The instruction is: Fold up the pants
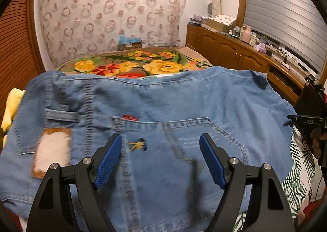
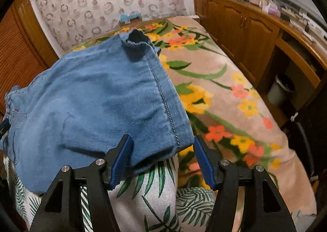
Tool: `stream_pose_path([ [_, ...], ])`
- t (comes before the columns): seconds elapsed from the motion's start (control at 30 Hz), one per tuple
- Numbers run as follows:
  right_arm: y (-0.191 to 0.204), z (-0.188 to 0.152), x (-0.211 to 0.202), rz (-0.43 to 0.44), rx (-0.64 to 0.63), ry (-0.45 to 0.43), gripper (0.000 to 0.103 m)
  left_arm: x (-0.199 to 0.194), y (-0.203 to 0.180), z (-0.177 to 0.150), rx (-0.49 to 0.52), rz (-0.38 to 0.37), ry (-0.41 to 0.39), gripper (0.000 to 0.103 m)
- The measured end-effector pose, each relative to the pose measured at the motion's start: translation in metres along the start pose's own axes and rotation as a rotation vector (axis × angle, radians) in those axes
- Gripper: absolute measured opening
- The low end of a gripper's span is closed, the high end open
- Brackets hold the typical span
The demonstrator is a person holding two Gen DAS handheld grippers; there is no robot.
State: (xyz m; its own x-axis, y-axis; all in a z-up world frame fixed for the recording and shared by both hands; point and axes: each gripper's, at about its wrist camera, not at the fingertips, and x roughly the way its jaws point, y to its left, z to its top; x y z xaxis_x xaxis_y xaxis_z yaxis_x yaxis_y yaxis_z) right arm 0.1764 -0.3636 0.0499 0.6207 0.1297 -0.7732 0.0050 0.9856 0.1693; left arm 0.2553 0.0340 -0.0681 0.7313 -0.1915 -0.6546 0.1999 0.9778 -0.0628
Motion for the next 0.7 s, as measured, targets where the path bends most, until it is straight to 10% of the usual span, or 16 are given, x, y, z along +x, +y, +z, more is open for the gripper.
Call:
stream_pose_path([
  [0.5, -0.009, -0.002, 0.004, 0.089, 0.080, -0.001, 0.065, -0.038, 0.059, -0.037, -0.114, 0.130, -0.010, 0.079],
  [0.7, 0.000, -0.004, 0.004, 0.137, 0.043, -0.011, 0.036, -0.047, 0.087, -0.051, -0.165, 0.202, -0.008, 0.079],
])
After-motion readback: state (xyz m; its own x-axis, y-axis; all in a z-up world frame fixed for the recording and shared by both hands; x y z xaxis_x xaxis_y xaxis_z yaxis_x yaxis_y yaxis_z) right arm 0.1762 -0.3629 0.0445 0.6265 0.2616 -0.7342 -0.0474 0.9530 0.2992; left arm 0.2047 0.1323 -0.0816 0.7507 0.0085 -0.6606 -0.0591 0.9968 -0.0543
